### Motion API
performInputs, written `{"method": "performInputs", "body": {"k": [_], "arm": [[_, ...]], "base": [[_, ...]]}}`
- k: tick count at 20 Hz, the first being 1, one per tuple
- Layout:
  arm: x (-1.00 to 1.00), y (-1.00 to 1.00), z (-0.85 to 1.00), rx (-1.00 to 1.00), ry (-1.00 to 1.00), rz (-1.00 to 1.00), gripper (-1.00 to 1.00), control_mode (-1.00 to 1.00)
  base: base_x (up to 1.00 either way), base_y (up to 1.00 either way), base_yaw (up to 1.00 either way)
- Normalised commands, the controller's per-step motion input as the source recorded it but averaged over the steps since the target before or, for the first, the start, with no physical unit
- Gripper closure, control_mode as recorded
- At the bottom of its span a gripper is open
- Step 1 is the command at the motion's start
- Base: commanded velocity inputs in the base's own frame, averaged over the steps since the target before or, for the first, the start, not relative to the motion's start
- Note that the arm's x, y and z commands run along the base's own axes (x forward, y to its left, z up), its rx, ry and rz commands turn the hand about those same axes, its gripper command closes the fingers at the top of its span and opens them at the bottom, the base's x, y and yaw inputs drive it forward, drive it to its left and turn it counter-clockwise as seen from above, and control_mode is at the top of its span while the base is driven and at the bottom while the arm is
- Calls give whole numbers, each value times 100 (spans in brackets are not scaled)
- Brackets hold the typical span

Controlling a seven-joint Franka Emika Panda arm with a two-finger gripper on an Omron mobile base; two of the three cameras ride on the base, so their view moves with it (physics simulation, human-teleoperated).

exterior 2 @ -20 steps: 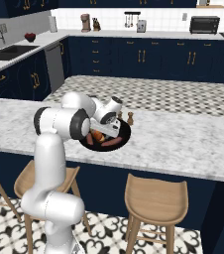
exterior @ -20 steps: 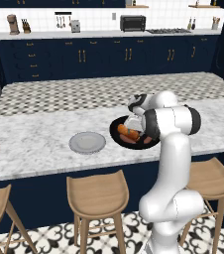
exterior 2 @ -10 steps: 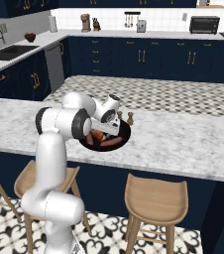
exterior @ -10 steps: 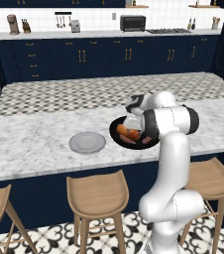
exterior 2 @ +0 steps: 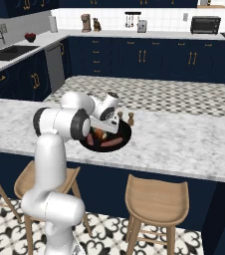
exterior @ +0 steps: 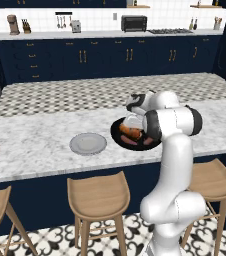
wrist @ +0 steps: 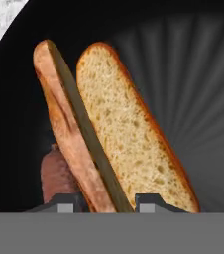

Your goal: Place one bun and one sausage from the bowl on each plate.

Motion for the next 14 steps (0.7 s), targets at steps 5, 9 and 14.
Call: {"method": "performInputs", "body": {"k": [5, 9, 14], "arm": [[-58, 13, 100, 16, -31, 1, 100, -100], [-58, 98, 90, 4, -5, 10, 100, -100], [-31, 100, 49, -7, 0, 8, 100, -100]], "base": [[0, 0, 0], [0, 0, 0], [0, 0, 0]]}}
